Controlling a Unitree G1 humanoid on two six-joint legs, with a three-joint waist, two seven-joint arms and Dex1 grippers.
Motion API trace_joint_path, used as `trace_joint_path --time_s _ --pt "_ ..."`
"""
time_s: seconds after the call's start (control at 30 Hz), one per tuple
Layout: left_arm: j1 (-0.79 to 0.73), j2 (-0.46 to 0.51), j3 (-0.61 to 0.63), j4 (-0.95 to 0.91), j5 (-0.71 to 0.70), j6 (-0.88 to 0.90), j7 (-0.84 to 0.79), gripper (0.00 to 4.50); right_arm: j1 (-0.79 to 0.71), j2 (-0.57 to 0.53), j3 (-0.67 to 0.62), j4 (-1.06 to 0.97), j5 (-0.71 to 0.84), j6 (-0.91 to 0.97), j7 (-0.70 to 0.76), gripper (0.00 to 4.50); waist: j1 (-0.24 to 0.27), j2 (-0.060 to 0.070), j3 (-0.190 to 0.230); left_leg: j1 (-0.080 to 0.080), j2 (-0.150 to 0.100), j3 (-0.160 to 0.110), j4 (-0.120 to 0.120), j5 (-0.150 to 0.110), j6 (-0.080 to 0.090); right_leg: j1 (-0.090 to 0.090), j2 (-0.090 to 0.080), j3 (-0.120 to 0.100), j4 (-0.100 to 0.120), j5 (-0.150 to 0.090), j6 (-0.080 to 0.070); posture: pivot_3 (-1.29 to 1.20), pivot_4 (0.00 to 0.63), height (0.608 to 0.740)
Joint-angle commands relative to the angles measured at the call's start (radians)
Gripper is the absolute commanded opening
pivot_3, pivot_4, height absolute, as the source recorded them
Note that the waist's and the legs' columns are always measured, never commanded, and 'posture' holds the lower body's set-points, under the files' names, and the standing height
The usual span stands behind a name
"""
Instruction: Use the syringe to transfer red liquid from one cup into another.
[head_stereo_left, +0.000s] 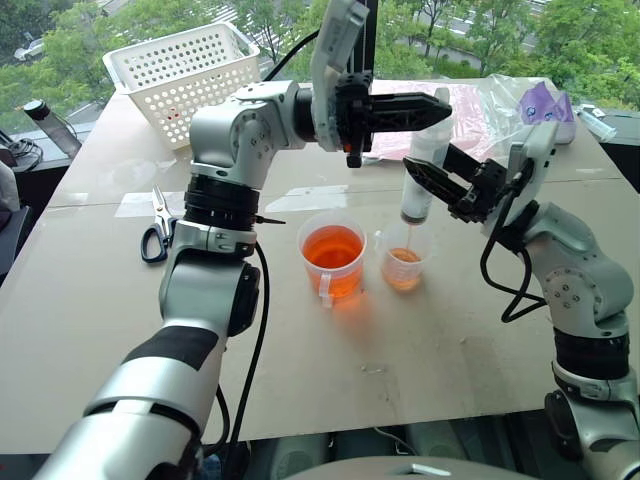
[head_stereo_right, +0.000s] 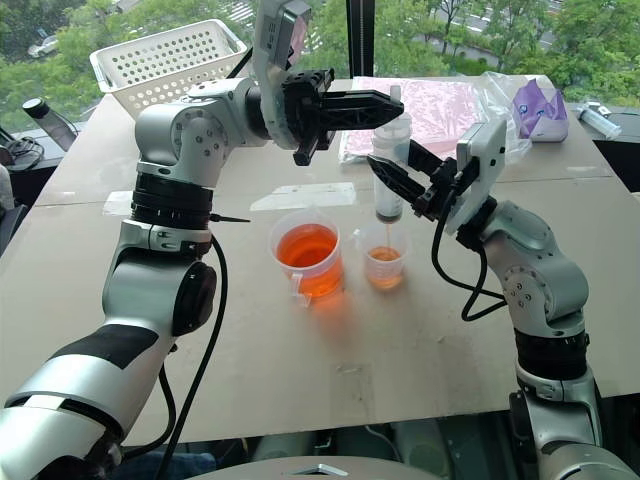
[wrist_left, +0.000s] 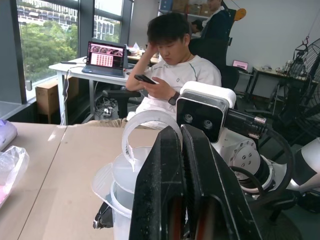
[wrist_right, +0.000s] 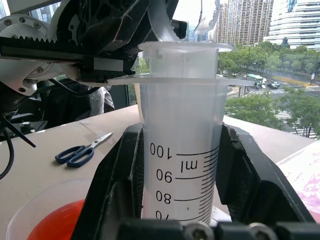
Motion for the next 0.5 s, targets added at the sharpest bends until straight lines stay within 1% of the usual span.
trace_joint_path --time_s 0.03,0.4,0.5 --pt "0.01 -0.012 -0.042 -0.037 -0.004 0.016 -0.024 0.04 -0.039 0.004 -0.038 -0.077 0.045 -0.011 -0.022 1.54 0.0 0.0 0.0 0.0 0.0 0.0 0.0 0.0 0.0 0.0 0.0 0.0 0.0 0.0 0.0 0.0 0.15 0.74" --pt "0.025 -0.012 -0.051 -0.045 0.0 0.018 -0.026 0.04 -0.049 0.003 -0.049 -0.082 0.077 0.008 -0.043 1.54 0.0 0.0 0.0 0.0 0.0 0.0 0.0 0.0 0.0 0.0 0.0 0.0 0.0 0.0 0.0 0.0 0.15 0.74" --pt "0.029 -0.013 -0.03 -0.065 -0.032 0.023 -0.046 0.04 -0.037 -0.002 -0.045 -0.08 0.074 0.011 -0.038 1.54 0.0 0.0 0.0 0.0 0.0 0.0 0.0 0.0 0.0 0.0 0.0 0.0 0.0 0.0 0.0 0.0 0.15 0.74"
